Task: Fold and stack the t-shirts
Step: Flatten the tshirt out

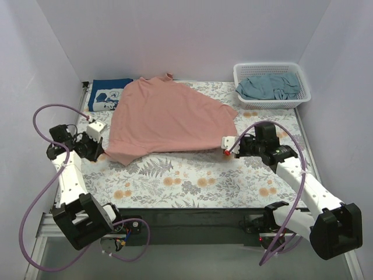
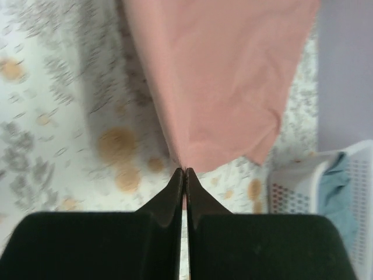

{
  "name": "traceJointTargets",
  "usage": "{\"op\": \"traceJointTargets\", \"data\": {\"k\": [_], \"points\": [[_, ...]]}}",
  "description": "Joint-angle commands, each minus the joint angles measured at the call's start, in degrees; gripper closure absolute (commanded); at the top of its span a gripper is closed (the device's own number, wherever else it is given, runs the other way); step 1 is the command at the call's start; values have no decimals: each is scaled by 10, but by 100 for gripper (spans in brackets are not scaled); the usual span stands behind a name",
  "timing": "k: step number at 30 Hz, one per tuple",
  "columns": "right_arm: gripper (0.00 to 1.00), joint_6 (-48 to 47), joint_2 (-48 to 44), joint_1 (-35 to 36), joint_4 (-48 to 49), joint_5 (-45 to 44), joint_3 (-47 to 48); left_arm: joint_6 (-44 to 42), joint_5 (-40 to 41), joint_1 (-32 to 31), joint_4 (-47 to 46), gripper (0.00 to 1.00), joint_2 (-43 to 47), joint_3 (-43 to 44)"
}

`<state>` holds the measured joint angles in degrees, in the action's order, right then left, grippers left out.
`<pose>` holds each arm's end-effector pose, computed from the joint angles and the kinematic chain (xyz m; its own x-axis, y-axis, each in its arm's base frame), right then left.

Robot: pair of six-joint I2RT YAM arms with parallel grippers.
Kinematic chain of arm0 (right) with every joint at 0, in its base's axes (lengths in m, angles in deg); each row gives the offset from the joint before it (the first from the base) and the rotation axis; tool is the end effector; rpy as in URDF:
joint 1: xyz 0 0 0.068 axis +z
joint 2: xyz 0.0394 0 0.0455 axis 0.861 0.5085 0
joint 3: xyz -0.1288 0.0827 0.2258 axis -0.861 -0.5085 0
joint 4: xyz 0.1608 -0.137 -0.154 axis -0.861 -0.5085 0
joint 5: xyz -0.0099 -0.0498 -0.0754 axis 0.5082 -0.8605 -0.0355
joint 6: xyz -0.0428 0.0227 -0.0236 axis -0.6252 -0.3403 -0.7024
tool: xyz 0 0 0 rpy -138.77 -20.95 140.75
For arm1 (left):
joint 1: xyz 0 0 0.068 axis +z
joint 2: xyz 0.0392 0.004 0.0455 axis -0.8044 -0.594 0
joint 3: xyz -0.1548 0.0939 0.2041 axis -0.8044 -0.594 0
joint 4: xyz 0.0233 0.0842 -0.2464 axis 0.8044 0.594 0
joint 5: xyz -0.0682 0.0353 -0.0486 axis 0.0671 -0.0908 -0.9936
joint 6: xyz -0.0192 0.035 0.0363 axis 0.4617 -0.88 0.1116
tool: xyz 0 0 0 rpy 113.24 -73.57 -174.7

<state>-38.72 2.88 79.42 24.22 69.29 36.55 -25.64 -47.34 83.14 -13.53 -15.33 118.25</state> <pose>0.2156 0.0938 0.2687 0.3593 -0.7579 -0.5446 -0.7372 0.1273 -0.6636 0.2023 0.0893 0.2718 -0.7333 -0.2378 -0.6370 0.0565 0.9123 -0.4055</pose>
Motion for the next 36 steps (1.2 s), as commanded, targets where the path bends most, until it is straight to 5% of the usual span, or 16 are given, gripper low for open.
{"op": "traceJointTargets", "data": {"k": [1,8,10,13,15,19,23,31,36], "points": [[99,-76,-51,1,-127,-23,-49,-181,34,6,178,100,35,-27],[99,-97,-111,5,-147,-38,-117,-247,84,3,235,100,50,-101],[70,-88,-102,7,-148,-48,-120,-218,114,3,175,93,31,-122],[63,-23,-68,7,-143,-62,-92,-137,114,3,103,91,14,-102],[49,39,-33,7,-147,-66,-66,-89,82,3,72,87,-6,-53],[45,103,5,7,-165,-60,7,23,46,-1,40,90,-65,35],[45,138,21,8,-199,-32,48,-69,-19,-32,175,75,-108,81],[49,174,62,23,-239,-30,60,-100,167,-227,95,56,85,-141],[50,183,91,29,-240,-43,46,-80,246,-276,40,53,78,-200]]}}
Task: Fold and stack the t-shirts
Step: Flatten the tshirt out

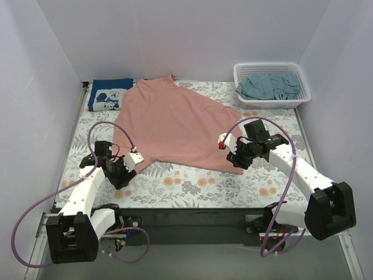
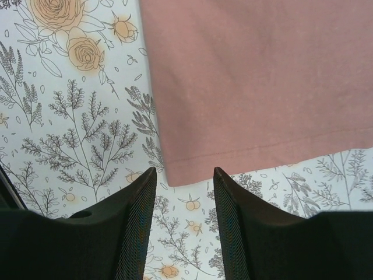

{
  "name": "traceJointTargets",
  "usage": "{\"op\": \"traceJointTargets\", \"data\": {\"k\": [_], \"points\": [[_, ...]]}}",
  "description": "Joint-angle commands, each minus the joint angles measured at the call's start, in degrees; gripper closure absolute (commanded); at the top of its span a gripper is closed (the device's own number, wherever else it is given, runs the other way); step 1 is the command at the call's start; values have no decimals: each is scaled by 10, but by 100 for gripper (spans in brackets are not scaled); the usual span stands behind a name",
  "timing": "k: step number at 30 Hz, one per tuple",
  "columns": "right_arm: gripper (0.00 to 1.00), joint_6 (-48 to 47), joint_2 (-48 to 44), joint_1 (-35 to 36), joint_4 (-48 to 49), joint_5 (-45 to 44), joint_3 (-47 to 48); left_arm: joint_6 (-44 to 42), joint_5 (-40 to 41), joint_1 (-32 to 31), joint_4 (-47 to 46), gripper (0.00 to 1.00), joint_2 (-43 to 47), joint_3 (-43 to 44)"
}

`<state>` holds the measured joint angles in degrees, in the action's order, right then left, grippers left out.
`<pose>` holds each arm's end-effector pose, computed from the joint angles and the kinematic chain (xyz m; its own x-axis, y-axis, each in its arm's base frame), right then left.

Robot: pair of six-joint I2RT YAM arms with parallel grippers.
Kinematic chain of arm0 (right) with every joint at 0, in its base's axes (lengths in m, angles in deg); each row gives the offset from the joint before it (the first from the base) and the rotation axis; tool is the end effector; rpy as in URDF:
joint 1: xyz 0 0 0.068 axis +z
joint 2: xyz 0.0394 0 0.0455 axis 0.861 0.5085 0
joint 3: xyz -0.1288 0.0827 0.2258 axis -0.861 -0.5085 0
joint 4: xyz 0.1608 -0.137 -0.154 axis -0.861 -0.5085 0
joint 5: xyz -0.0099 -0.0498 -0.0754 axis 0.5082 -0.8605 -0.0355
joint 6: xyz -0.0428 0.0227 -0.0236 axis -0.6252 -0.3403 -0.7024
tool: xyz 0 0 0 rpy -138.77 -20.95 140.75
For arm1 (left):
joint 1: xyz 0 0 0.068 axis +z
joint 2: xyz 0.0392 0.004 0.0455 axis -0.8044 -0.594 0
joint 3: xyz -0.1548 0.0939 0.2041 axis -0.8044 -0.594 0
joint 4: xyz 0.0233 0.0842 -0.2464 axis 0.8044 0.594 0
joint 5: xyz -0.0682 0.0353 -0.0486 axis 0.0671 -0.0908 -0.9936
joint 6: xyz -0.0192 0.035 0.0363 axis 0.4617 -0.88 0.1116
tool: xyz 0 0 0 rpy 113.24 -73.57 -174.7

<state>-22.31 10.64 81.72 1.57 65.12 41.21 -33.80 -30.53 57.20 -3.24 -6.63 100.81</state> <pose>0.2097 0.0990 0.2367 -0.1274 -0.8268 -0.5479 -0.9427 0.2728 -0.1923 0.1532 -0.0035 0.1959 -0.9023 0.2549 -0.3475 0.3538 0.8987 -0.2593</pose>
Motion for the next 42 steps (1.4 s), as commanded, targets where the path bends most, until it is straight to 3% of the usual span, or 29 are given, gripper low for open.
{"op": "traceJointTargets", "data": {"k": [1,5,7,8,11,12,16,20,21,22,24,26,28,31,36,42], "points": [[50,20,20,8,-14,-5,-5,2,91,-22,-75,53,-14,-36],[53,23,52,8,-13,-25,-12,-4,122,-57,-129,56,-37,-69],[53,21,56,8,-13,-30,-12,-4,127,-66,-131,69,-51,-64],[54,21,58,8,-12,-32,-12,-2,126,-67,-130,85,-65,-45],[55,20,60,8,-11,-39,-7,16,100,-66,-85,98,-105,25],[56,20,60,7,-11,-43,-5,21,66,-66,-68,100,-145,99],[57,16,67,6,-10,-60,13,64,-1,-66,-26,100,-293,298],[57,23,80,0,-14,-65,36,116,-2,-64,-13,100,-475,500],[56,25,82,-1,-14,-64,45,144,0,-62,-9,96,-511,534],[55,28,81,-1,-14,-63,52,156,-13,-52,2,79,-559,606],[51,46,81,0,-14,-48,74,191,-37,-40,14,69,-592,662],[50,59,84,1,-14,-33,88,219,-62,-8,5,66,-601,692],[50,73,89,1,-15,-25,103,225,-80,11,7,65,-589,686],[52,79,110,2,-16,-22,106,216,-95,15,-7,66,-511,600],[53,83,124,3,-15,-14,110,259,-107,11,-42,63,-465,492],[54,84,134,3,-16,-25,114,307,-96,-13,-79,62,-496,493]]}}
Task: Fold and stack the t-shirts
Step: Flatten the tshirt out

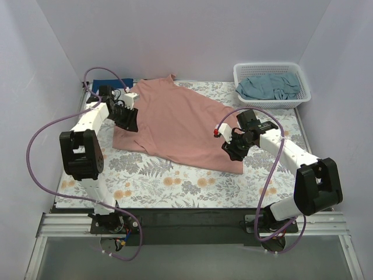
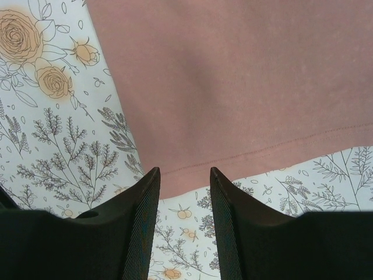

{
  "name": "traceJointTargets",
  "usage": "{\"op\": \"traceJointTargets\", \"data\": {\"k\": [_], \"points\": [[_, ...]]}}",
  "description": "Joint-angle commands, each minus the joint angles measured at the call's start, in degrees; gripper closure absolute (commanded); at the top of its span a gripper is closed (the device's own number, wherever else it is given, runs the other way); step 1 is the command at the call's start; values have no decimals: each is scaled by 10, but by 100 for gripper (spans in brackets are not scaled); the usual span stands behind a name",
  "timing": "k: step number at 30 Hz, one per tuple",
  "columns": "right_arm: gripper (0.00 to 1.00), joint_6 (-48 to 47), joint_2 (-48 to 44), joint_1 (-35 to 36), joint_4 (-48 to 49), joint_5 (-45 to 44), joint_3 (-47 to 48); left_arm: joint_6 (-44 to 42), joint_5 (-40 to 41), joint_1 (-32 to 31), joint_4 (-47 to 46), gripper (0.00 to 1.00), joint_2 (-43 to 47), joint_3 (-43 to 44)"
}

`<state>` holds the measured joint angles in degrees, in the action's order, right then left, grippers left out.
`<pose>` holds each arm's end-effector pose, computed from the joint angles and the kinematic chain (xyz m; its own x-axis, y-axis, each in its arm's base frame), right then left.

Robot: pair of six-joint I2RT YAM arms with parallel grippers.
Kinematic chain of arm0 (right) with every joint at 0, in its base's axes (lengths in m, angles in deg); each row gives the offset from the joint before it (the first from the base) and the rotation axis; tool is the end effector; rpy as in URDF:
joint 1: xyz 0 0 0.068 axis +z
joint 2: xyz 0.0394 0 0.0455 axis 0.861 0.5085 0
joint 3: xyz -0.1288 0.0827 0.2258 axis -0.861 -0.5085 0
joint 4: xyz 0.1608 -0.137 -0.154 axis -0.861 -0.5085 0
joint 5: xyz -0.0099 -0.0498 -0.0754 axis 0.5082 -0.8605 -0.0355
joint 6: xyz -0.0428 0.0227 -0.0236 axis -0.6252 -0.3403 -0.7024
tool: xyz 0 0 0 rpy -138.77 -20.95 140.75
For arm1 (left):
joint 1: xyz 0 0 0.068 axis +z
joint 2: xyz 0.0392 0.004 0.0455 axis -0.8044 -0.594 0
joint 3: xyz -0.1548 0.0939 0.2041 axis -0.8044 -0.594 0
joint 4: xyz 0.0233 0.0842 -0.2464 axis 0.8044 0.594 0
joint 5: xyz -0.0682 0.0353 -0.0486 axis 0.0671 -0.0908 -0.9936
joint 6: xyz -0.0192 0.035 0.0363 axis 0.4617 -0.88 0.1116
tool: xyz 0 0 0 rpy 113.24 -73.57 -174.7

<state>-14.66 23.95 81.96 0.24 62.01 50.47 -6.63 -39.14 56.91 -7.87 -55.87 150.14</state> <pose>0.2543 0.1166 0.2286 -0.3046 -0.8197 -0.4852 -0.9162 0.3913 -0.0859 0.3786 0.0041 0.2321 -0.9524 -0.1692 -0.2535 -0.0141 0.8553 -0.5179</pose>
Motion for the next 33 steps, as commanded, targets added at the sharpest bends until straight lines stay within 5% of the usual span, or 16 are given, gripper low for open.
{"op": "traceJointTargets", "data": {"k": [1,28,33], "points": [[54,8,0,1,-3,6,20,38,4,-20,-34,61,-18,9],[55,3,-1,1,-3,-3,-10,29,112,-80,-48,55,-95,28],[55,-1,1,2,-2,-7,-21,16,81,-89,-44,71,-67,9]]}}
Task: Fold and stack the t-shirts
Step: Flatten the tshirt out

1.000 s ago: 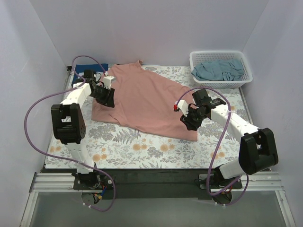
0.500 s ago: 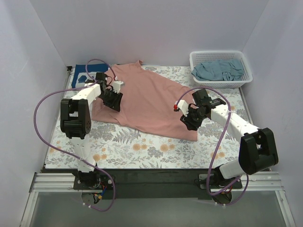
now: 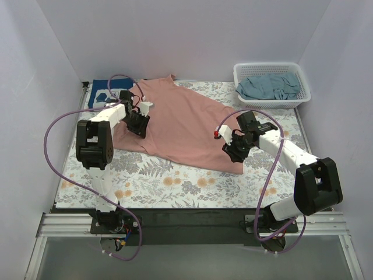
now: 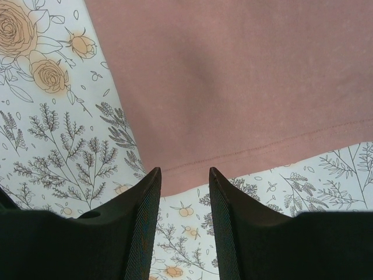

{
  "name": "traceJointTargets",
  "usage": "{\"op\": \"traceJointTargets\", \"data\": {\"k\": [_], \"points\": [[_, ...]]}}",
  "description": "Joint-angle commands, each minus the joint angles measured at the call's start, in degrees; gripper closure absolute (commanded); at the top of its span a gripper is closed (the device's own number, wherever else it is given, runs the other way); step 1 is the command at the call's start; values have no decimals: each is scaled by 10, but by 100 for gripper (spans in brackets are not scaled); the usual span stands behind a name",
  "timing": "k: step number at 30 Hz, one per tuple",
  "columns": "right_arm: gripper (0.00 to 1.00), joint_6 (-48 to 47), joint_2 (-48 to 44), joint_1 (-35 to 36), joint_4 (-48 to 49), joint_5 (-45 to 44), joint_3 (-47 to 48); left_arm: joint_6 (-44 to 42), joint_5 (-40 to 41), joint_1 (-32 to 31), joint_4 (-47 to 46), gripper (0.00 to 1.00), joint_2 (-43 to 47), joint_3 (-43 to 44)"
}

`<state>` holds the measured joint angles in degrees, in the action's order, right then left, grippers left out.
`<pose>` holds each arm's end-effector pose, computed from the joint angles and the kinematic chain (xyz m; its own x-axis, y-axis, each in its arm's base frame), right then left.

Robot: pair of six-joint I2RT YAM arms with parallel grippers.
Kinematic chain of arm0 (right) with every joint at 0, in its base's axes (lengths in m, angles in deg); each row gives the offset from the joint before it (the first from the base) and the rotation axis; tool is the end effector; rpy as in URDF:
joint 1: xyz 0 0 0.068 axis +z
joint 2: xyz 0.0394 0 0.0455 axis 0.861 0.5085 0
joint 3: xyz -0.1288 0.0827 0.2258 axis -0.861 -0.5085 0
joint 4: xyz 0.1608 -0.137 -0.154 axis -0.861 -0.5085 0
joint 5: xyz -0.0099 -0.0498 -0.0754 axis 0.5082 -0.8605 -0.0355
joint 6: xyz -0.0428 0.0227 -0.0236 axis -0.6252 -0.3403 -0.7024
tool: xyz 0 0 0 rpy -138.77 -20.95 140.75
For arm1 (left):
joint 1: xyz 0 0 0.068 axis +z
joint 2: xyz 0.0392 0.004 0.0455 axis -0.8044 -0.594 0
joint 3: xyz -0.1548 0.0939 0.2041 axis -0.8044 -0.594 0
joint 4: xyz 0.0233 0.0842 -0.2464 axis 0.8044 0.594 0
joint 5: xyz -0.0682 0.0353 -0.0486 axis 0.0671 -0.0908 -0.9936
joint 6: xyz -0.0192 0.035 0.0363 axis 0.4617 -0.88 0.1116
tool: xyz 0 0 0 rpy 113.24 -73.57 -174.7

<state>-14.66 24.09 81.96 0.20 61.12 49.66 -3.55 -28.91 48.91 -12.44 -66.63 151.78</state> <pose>0.2528 0.1154 0.2236 -0.3148 -0.8271 -0.4657 -0.9146 0.3955 -0.0840 0.4057 -0.0453 0.1695 -0.9797 -0.0940 -0.1772 -0.0213 0.9271 -0.3742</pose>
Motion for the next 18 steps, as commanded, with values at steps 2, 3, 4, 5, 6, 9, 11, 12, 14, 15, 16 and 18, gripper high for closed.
{"op": "traceJointTargets", "data": {"k": [2,3,4,5,6,9,11,12,14,15,16,18], "points": [[56,-3,0,1,-1,0,-15,-19,-22,-11,4,78,56,-17],[56,-5,0,2,-1,0,-16,-21,-24,-11,3,84,61,-20],[56,-6,0,1,0,0,-18,-25,-24,-11,4,87,65,-23],[56,-6,0,2,-1,0,-18,-25,-25,-12,6,90,69,-25],[56,-5,1,1,-1,0,-17,-26,-26,-11,7,93,76,-26],[56,-4,0,1,-1,0,-16,-31,-30,-12,16,100,91,-30],[56,-7,-2,1,-1,-2,-15,-35,-31,-12,23,100,112,-32],[56,-7,-2,1,-2,-4,-15,-39,-33,-12,30,100,121,-35],[57,-8,-5,1,-2,-5,-14,-55,-40,-13,61,100,153,-48],[56,-8,-6,2,-2,-7,-14,-64,-41,-17,73,100,165,-58],[56,-10,-9,1,-2,-6,-15,-71,-44,-19,100,100,197,-88],[57,-13,-11,1,-1,-8,-17,-98,-48,-27,127,100,237,-130]]}}
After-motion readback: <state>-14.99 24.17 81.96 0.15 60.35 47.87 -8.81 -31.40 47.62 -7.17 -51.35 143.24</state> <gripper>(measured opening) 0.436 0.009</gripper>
